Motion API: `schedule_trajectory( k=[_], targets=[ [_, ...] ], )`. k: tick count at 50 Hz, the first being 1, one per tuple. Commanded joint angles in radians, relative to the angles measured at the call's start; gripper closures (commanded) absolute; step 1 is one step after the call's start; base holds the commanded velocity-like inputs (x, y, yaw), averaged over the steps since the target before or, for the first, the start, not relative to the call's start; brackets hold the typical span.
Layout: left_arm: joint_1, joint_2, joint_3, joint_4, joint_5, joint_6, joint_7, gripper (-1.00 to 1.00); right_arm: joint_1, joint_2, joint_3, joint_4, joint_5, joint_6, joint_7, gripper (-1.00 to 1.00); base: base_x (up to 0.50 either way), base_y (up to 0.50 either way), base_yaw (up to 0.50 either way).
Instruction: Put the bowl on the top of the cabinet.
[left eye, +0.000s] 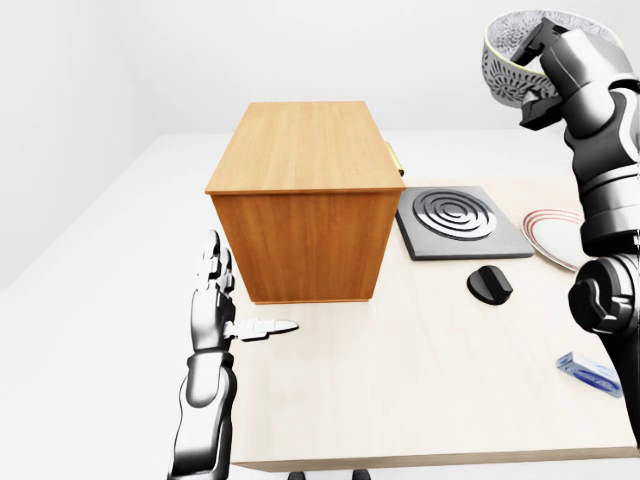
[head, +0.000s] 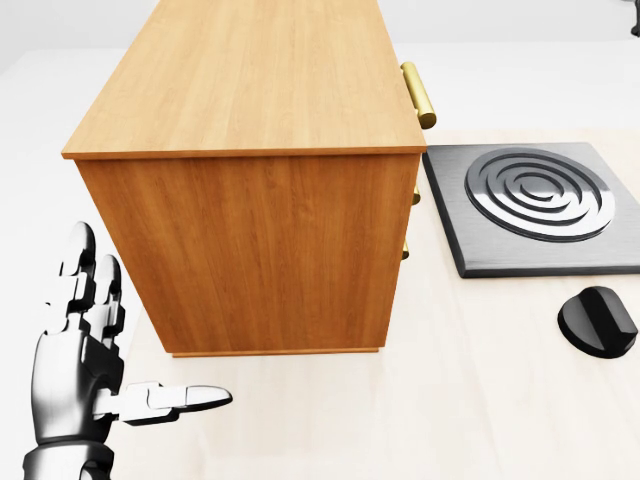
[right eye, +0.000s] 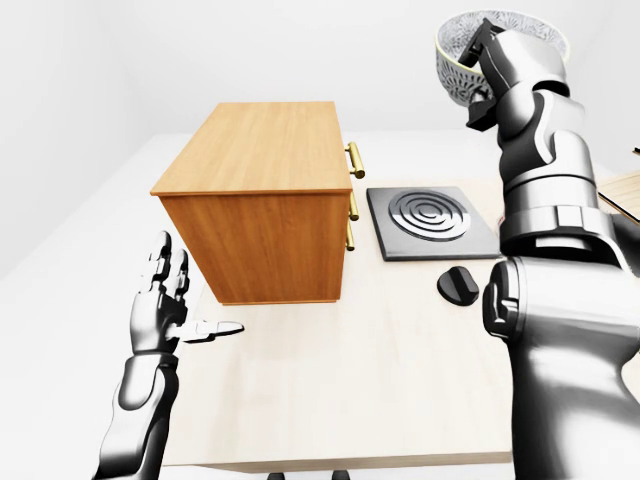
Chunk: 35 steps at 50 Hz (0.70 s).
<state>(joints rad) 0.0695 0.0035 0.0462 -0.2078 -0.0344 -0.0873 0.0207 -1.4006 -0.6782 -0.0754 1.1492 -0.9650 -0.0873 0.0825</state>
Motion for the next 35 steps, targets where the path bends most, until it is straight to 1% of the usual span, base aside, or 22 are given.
schedule_trajectory(
  k=[1, 4, 8, 9, 10, 17, 24, 31, 35],
  targets=[
    [-0.002, 0.001, -0.001, 0.003, -0.003, 0.0, -0.004, -1.0, -0.22, 0.025, 0.034, 0.187, -0.135, 0.0, -0.096, 1.0, 0.0, 0.0, 0.0],
    [-0.001, 0.0, -0.004, 0.004, -0.002, 0.0, -0.006, -1.0, -0.248, 0.05, 0.034, 0.19, -0.158, 0.0, -0.093, 1.0, 0.0, 0.0, 0.0],
    [0.0, 0.001, -0.004, 0.006, -0.002, 0.0, -0.009, -1.0, -0.269, 0.078, 0.046, 0.192, -0.2, 0.0, -0.116, 1.0, 0.0, 0.0, 0.0],
    [0.003, 0.001, -0.005, -0.001, -0.003, 0.0, -0.009, -1.0, -0.285, 0.096, 0.038, 0.193, -0.196, 0.0, -0.116, 1.0, 0.0, 0.0, 0.0],
    [0.004, 0.0, -0.005, -0.002, -0.003, 0.0, -0.009, -1.0, -0.286, 0.097, 0.036, 0.193, -0.198, 0.0, -0.116, 1.0, 0.0, 0.0, 0.0],
    [0.006, 0.001, -0.005, -0.002, -0.004, 0.0, -0.015, -1.0, -0.326, 0.171, 0.023, 0.194, -0.191, 0.0, -0.126, 1.0, 0.0, 0.0, 0.0],
    [0.008, 0.0, -0.006, -0.002, -0.003, 0.0, -0.019, -1.0, -0.342, 0.243, 0.031, 0.191, -0.176, 0.0, -0.139, 1.0, 0.0, 0.0, 0.0],
    [0.007, 0.002, -0.004, 0.003, -0.005, 0.0, -0.024, -1.0, -0.355, 0.298, 0.047, 0.188, -0.172, 0.0, -0.14, 1.0, 0.0, 0.0, 0.0],
    [0.009, 0.001, -0.006, 0.002, -0.004, 0.0, -0.026, -1.0, -0.354, 0.317, 0.055, 0.186, -0.173, 0.0, -0.14, 1.0, 0.0, 0.0, 0.0]
  ],
)
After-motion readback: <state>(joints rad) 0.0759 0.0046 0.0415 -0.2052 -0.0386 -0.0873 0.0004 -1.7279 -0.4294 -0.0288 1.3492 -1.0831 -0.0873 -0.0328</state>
